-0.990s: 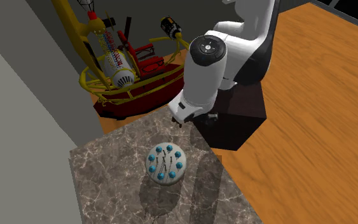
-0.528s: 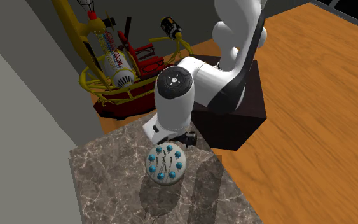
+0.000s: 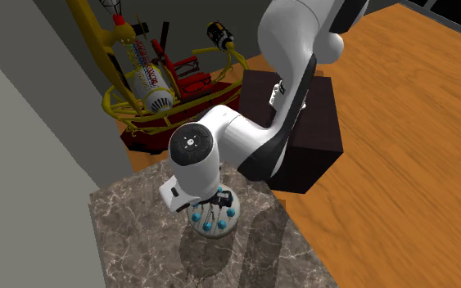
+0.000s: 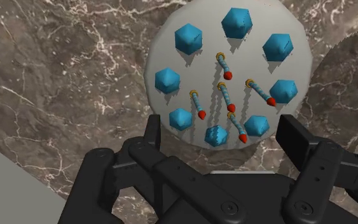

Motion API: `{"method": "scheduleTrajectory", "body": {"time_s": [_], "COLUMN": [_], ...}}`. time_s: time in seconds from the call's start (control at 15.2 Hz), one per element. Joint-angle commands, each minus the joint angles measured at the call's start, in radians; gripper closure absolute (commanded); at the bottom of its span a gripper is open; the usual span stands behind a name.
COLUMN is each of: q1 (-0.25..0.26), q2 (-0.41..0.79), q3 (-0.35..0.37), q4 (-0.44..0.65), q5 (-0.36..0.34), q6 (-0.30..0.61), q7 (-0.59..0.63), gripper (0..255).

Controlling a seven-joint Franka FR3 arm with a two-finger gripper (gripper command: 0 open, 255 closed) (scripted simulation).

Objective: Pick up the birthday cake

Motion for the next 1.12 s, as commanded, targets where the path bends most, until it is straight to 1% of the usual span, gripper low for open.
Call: {"method": "scheduleTrajectory", "body": {"time_s": [0.0,0.33,0.4,0.92,1.06], "q1": [-0.002,-0.003,-0.003,-0.002,-0.003], "q2": [0.015,0.036,0.032,0.033,0.03], "q3": [0.002,0.005,0.005,0.005,0.004], "q4": [-0.003,-0.021,-0.028,-0.027,-0.016], "q5": [0.004,0.01,0.009,0.01,0.008], "q6": [0.018,0.057,0.059,0.059,0.046], "q7": [-0.002,-0.004,-0.004,-0.004,-0.004], "gripper": [0,0,255,255,255]}}
